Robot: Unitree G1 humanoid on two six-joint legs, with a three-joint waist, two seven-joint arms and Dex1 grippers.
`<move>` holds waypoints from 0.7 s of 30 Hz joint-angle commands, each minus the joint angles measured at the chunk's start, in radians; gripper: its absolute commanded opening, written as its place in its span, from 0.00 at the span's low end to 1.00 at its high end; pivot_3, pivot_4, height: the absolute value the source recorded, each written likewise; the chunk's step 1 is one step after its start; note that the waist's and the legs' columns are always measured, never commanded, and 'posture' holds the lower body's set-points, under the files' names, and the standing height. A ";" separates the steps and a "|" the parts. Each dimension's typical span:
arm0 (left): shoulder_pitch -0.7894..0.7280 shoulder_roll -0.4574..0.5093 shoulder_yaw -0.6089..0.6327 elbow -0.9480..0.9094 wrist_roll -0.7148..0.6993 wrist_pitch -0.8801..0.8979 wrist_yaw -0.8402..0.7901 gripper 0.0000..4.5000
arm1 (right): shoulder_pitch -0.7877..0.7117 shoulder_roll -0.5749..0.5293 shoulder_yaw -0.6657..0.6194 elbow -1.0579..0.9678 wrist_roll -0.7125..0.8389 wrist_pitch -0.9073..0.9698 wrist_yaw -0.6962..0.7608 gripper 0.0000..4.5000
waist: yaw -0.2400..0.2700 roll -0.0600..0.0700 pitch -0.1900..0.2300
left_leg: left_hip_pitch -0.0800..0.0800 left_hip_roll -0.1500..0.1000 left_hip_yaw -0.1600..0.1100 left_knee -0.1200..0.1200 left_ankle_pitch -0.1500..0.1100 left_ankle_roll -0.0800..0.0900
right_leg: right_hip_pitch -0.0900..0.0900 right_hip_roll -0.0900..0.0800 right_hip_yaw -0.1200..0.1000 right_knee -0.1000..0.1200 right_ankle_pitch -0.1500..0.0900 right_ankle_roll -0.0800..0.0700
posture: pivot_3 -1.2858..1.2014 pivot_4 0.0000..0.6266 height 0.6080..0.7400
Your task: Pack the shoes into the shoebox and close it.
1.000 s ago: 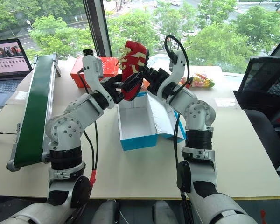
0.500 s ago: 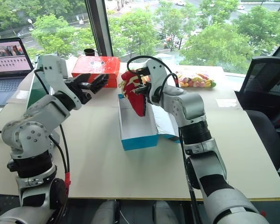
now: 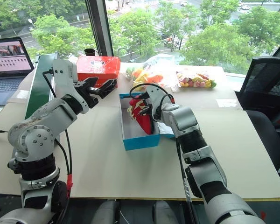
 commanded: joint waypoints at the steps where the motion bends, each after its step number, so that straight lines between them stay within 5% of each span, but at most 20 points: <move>1: 0.079 0.076 0.014 0.021 0.161 -0.086 0.061 1.00 | 0.020 -0.043 -0.006 -0.151 0.062 -0.133 0.189 0.99 | -0.001 0.000 0.000 | 0.000 0.000 0.000 0.000 0.000 0.000 | 0.000 0.000 0.000 0.000 0.000 0.000 | 0.52 0.24 0.99; 6: 0.204 0.077 0.164 0.005 0.197 -0.127 0.098 1.00 | 0.114 -0.112 -0.040 -0.270 0.277 -0.080 0.514 0.99 | 0.012 0.000 0.000 | 0.000 0.000 0.000 0.000 0.000 0.000 | 0.001 0.000 -0.001 -0.001 0.000 0.000 | 0.52 0.24 0.99; 13: 0.433 0.107 0.364 0.036 0.304 -0.308 0.127 1.00 | 0.148 -0.124 -0.021 -0.267 0.300 -0.098 0.596 0.99 | 0.003 0.000 0.000 | 0.003 0.001 0.000 0.000 0.000 0.000 | 0.002 0.000 -0.002 0.000 0.001 -0.001 | 0.52 0.24 0.99; 21: 0.477 0.073 0.478 0.241 0.271 -0.543 0.064 1.00 | 0.217 -0.074 0.079 -0.257 0.231 -0.177 0.623 0.99 | 0.014 -0.001 -0.001 | 0.004 0.001 0.000 -0.001 0.000 0.000 | 0.003 0.000 -0.002 -0.001 0.001 -0.002 | 0.52 0.24 0.99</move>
